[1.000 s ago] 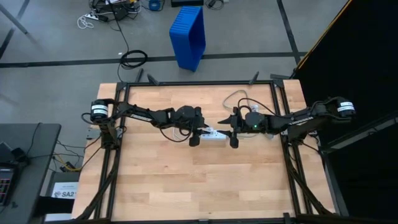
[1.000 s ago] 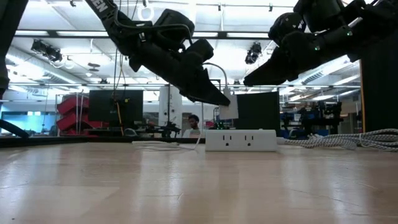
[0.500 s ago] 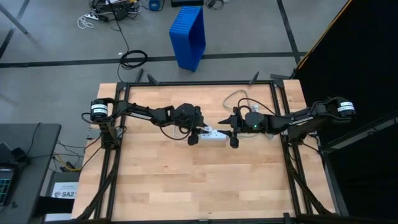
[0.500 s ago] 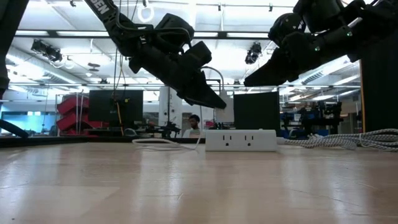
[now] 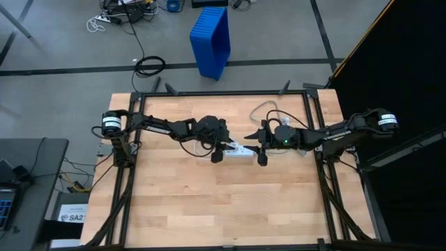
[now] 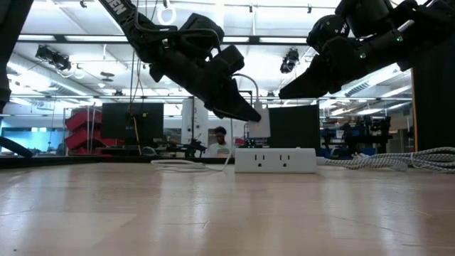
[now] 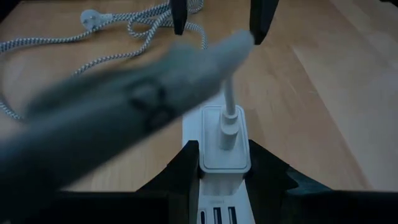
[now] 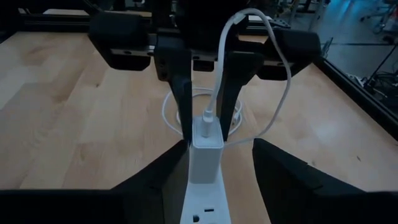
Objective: Insert USB
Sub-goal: Insert the white charger adapter into the white outlet extension
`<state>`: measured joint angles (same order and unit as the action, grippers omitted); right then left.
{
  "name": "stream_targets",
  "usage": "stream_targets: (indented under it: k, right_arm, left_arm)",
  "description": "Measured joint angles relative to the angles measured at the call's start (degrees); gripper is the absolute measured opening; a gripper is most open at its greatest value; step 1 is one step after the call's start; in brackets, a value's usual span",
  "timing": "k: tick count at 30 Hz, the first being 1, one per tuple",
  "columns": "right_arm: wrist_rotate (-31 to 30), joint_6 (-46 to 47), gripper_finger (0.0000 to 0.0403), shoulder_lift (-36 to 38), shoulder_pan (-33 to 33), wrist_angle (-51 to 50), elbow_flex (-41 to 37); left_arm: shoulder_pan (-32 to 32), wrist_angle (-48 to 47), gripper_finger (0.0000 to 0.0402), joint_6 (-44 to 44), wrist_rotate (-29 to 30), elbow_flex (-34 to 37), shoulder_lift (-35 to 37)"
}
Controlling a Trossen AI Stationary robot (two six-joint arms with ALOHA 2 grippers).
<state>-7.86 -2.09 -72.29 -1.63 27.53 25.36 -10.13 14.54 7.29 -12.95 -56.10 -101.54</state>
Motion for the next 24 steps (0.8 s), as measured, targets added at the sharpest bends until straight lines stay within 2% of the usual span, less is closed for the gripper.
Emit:
stream_targets:
  k: [24]
  right_arm:
    - [0.0,0.0,0.0150,0.0,0.0,0.0,0.0]
  left_arm:
    - [0.4,-1.5,0.0074,0.0,1.7,-0.1,0.0]
